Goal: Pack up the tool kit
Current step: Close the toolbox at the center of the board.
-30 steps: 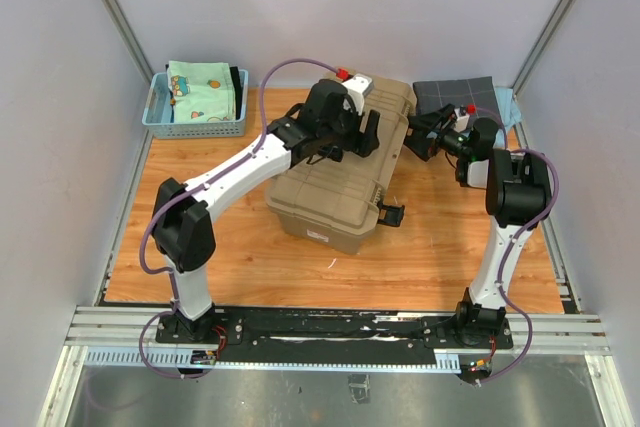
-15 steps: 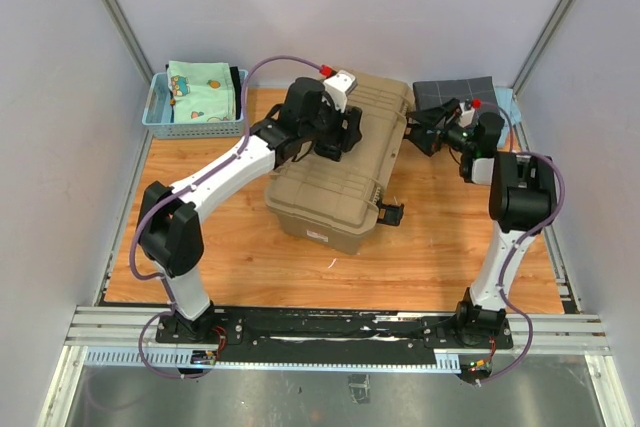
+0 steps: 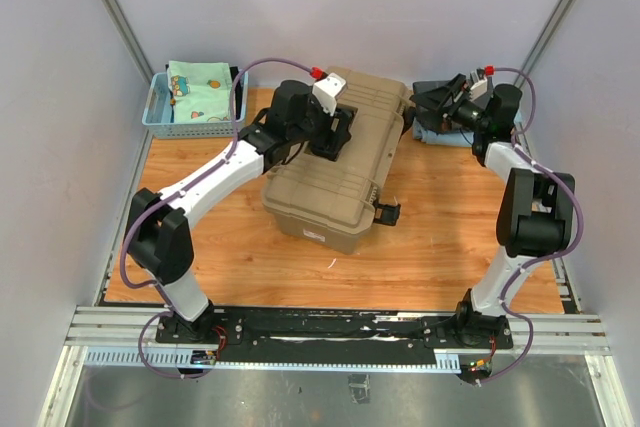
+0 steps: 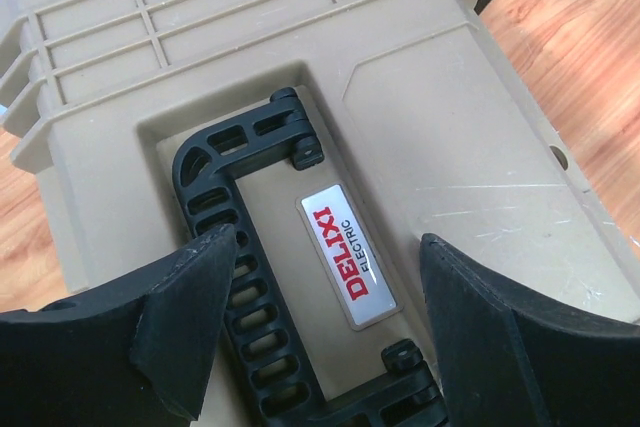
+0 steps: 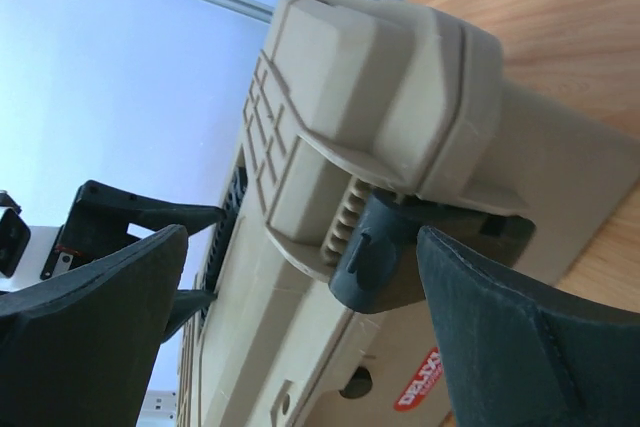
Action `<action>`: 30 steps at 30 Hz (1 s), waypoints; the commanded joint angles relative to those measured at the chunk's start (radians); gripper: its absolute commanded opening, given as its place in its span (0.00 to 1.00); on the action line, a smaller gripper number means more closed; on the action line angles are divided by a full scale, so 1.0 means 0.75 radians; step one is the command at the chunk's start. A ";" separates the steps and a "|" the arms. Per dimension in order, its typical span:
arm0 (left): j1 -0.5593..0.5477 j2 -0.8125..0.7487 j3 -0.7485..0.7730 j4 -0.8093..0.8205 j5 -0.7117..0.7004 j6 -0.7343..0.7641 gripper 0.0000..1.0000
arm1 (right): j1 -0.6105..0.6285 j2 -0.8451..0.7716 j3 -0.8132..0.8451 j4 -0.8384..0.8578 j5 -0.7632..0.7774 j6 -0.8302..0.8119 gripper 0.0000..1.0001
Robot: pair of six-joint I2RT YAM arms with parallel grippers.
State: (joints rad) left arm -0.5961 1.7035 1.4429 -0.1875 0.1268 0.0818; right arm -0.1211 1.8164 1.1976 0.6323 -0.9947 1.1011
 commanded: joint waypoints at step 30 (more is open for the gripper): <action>0.138 0.206 -0.030 -0.693 -0.157 0.121 0.76 | 0.068 0.353 -0.019 0.338 -0.045 0.209 0.99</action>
State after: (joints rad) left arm -0.5587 1.7348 1.5215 -0.3119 0.1608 0.1036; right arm -0.1062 2.0613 1.1511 0.7761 -1.0130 1.2003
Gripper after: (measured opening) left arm 0.771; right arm 0.986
